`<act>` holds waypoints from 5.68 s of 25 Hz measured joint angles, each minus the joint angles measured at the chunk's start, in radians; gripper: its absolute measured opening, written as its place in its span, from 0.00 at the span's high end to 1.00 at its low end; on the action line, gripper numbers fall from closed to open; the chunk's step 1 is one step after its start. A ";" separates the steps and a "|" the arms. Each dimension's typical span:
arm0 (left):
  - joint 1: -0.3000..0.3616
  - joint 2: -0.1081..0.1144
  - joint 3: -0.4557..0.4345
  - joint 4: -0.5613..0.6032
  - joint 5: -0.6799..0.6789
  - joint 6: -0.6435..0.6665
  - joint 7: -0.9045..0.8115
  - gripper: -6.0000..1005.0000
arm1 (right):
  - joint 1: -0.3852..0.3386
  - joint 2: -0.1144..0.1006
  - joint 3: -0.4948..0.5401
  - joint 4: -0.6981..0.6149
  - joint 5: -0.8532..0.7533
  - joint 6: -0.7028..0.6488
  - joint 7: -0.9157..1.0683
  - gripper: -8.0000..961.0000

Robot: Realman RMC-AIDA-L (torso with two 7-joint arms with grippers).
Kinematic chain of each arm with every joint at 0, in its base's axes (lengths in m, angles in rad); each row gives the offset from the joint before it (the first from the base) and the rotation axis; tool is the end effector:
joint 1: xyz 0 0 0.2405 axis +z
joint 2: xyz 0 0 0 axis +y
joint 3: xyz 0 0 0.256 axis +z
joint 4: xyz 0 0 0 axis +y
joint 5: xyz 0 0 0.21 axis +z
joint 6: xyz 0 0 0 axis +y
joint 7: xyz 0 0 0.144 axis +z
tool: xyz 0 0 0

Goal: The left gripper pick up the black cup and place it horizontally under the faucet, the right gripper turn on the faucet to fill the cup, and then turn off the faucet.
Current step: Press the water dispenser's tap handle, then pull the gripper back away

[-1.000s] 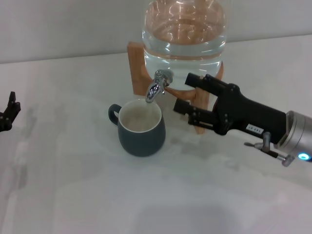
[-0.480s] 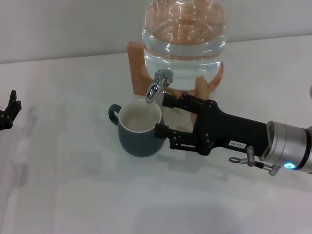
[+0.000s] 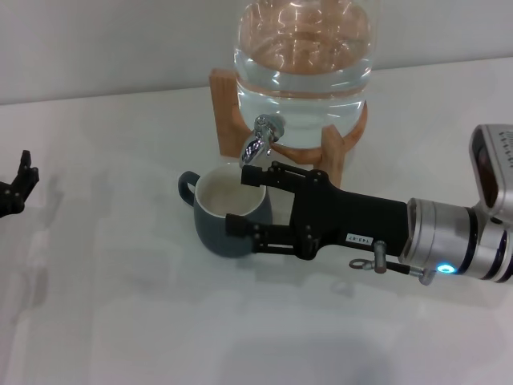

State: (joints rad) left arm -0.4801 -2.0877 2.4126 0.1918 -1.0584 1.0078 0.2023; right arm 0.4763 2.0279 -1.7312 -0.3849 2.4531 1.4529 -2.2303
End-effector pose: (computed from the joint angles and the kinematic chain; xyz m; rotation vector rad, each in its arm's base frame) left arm -0.3283 0.3453 -0.0315 -1.6595 -0.4087 -0.3885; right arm 0.2137 0.3022 -0.0544 -2.5566 0.3845 1.2591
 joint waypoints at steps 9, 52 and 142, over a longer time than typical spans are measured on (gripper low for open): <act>0.001 0.000 0.005 0.000 0.000 -0.003 -0.003 0.11 | -0.006 0.000 0.003 -0.013 0.014 -0.035 0.000 0.14; -0.020 0.003 0.005 0.000 0.000 -0.014 0.002 0.11 | -0.033 -0.010 0.049 -0.030 0.040 -0.037 -0.016 0.15; -0.041 0.003 0.006 -0.002 0.002 -0.037 0.003 0.11 | -0.035 -0.017 0.084 -0.031 0.027 -0.068 -0.012 0.16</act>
State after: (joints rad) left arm -0.5215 -2.0847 2.4190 0.1902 -1.0568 0.9710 0.2056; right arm 0.4409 2.0111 -1.6472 -0.4157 2.4802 1.3851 -2.2419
